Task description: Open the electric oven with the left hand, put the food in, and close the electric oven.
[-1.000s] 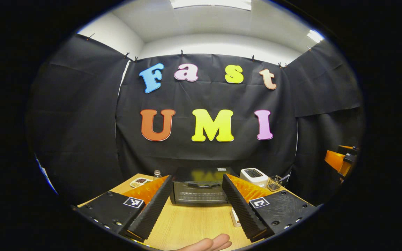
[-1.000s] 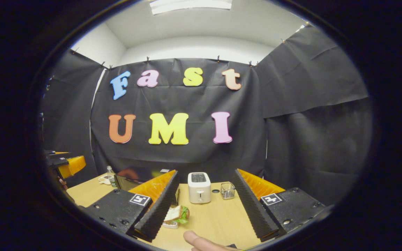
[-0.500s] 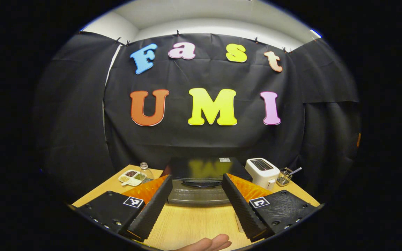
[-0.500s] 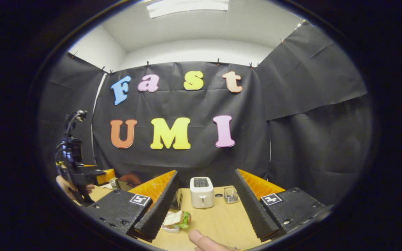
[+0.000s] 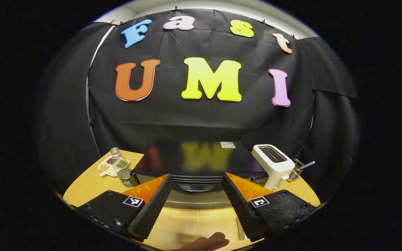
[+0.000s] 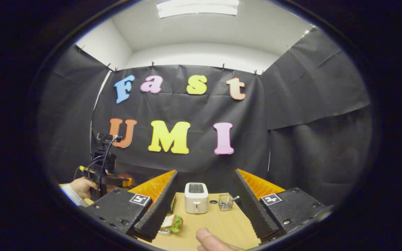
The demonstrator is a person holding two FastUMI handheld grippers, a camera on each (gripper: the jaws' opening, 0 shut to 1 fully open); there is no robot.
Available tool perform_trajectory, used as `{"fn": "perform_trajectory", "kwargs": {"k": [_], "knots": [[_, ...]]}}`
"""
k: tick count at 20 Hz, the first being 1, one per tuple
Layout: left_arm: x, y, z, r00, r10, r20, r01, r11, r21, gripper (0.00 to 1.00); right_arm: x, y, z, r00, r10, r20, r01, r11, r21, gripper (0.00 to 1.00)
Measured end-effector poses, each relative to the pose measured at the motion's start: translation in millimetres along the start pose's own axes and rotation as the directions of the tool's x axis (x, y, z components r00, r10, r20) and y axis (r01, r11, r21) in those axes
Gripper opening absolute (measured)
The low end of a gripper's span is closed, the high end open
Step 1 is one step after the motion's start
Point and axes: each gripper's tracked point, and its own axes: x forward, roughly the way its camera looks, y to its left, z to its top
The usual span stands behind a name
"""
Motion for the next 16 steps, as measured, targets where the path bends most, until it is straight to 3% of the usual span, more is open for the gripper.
{"fn": "perform_trajectory", "kwargs": {"k": [1, 2, 3, 6, 7, 8, 10, 11, 12, 13, 14, 15, 16], "knots": [[9, 1, -5, 1.0, 0.012, -0.016, -0.011, 1.0, 0.013, 0.94, 0, -3, 0, 1.0, -0.009, 0.005, 0.009, 1.0, 0.006, 0.92], [17, 3, -11, 0.999, 0.025, -0.034, -0.024, 0.999, 0.033, 0.94, 1, -6, -3, 1.0, -0.017, 0.006, 0.017, 1.0, 0.013, 0.92], [24, 4, -18, 0.998, 0.034, -0.052, -0.031, 0.999, 0.042, 0.84, 3, -10, -4, 1.0, -0.027, 0.005, 0.027, 0.999, 0.023, 0.92], [39, 11, -27, 0.994, 0.065, -0.083, -0.061, 0.997, 0.048, 0.84, 7, -16, -11, 0.999, -0.046, -0.007, 0.046, 0.999, 0.029, 0.91], [45, 14, -28, 0.994, 0.072, -0.083, -0.068, 0.996, 0.053, 0.98, 8, -17, -11, 0.999, -0.052, -0.005, 0.052, 0.998, 0.028, 0.92], [45, 11, -27, 0.994, 0.056, -0.09, -0.053, 0.998, 0.042, 0.98, 8, -17, -9, 0.999, -0.051, -0.002, 0.051, 0.998, 0.025, 1.0], [47, 10, -32, 0.991, 0.052, -0.124, -0.047, 0.998, 0.048, 0.96, 8, -16, -6, 0.999, -0.045, 0.01, 0.045, 0.999, 0.017, 1.0], [47, 12, -30, 0.991, 0.053, -0.127, -0.047, 0.998, 0.051, 0.97, 7, -19, -4, 0.998, -0.054, 0.021, 0.054, 0.998, 0.022, 0.92], [47, 10, -32, 0.988, 0.051, -0.146, -0.045, 0.998, 0.047, 0.97, 7, -23, -2, 0.997, -0.068, 0.031, 0.067, 0.997, 0.03, 1.0], [46, 10, -30, 0.988, 0.045, -0.148, -0.039, 0.998, 0.045, 0.97, 8, -24, 0, 0.996, -0.079, 0.042, 0.077, 0.996, 0.038, 1.0], [45, 10, -31, 0.987, 0.042, -0.154, -0.036, 0.998, 0.043, 0.97, 8, -24, -1, 0.995, -0.084, 0.047, 0.082, 0.996, 0.04, 0.91], [45, 10, -32, 0.988, 0.041, -0.152, -0.035, 0.998, 0.044, 0.97, 8, -25, -2, 0.995, -0.089, 0.042, 0.088, 0.995, 0.039, 0.91], [44, 10, -32, 0.988, 0.042, -0.148, -0.035, 0.998, 0.048, 0.97, 7, -25, -4, 0.995, -0.09, 0.038, 0.089, 0.995, 0.039, 1.0]]}}
